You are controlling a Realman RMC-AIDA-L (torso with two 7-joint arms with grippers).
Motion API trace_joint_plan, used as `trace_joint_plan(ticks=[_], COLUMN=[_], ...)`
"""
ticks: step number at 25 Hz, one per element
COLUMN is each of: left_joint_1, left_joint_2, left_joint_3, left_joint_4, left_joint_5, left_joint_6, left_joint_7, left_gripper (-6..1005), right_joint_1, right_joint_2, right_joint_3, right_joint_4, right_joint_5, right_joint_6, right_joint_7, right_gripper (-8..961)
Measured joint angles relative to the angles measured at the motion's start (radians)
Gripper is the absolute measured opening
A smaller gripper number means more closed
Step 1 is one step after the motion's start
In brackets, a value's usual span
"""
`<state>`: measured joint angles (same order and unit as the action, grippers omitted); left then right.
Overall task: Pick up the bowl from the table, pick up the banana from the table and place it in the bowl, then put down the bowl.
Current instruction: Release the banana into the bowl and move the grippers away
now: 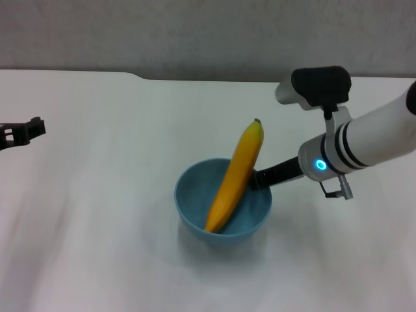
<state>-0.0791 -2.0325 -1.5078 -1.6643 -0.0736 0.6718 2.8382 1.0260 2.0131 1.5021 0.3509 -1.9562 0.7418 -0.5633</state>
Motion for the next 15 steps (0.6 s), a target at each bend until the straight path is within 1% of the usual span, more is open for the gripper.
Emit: trace_joint_plan(ticks=[15], left_joint_1=[-0.005], left_joint_2=[0.000], left_joint_3=[0.008], left_joint_4=[0.025], left_joint_5=[-0.008], left_joint_6=[-0.020], left_joint_7=[-0.003], left_gripper=[903], right_joint_1=[-0.021], right_joint_2=[0.001], right_joint_3=[-0.003], right_joint_4=[0.001], right_joint_5=[0.001], right_joint_6=[-0.013], right_joint_7=[0.000], right_gripper=[37])
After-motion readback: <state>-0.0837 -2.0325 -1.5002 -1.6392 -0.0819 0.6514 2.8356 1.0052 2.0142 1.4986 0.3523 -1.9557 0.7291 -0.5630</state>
